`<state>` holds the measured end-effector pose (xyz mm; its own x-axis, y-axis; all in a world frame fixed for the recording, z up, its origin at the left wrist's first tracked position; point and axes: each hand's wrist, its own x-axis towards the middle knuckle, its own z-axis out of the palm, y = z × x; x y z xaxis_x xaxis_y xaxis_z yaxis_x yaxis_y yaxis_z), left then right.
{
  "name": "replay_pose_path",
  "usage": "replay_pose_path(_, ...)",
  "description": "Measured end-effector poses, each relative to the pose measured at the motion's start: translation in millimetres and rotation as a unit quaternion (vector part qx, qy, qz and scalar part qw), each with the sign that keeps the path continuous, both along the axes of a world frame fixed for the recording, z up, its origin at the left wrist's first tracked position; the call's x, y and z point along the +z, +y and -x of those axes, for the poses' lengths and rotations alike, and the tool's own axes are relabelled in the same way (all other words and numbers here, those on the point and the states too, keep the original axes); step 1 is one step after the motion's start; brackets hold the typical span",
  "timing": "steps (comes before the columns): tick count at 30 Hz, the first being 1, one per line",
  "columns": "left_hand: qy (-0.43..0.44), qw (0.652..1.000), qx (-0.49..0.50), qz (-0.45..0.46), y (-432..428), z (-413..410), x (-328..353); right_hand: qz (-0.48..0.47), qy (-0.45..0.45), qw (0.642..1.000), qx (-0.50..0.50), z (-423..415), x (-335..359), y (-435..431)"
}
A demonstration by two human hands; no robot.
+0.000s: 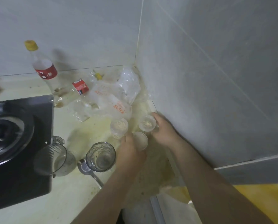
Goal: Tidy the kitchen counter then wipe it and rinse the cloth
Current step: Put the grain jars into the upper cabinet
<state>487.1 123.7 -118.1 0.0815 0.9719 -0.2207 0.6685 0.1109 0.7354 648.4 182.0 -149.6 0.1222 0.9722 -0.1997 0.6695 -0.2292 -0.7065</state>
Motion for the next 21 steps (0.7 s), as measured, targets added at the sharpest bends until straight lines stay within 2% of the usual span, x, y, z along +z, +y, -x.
replay_pose_path(5, -0.006, 0.999, 0.015, -0.038, -18.8, 12.0, 26.0, 0.013, 0.012, 1.0, -0.007, 1.6, -7.5, -1.3)
replay_pose_path(8, -0.003, 0.995, 0.026, -0.094, -33.3, 27.5, 44.3, -0.008, 0.015, 1.0, -0.008, 8.9, -7.1, -2.5)
replay_pose_path(12, -0.035, 0.992, 0.046, -0.116, -44.8, 49.1, 65.2, -0.027, 0.019, 0.999, -0.03, 21.3, -2.1, -2.6)
replay_pose_path(21, -0.095, 0.987, 0.088, -0.098, -73.0, 77.0, 95.1, -0.078, -0.011, 0.993, -0.084, 29.0, 16.6, -27.9)
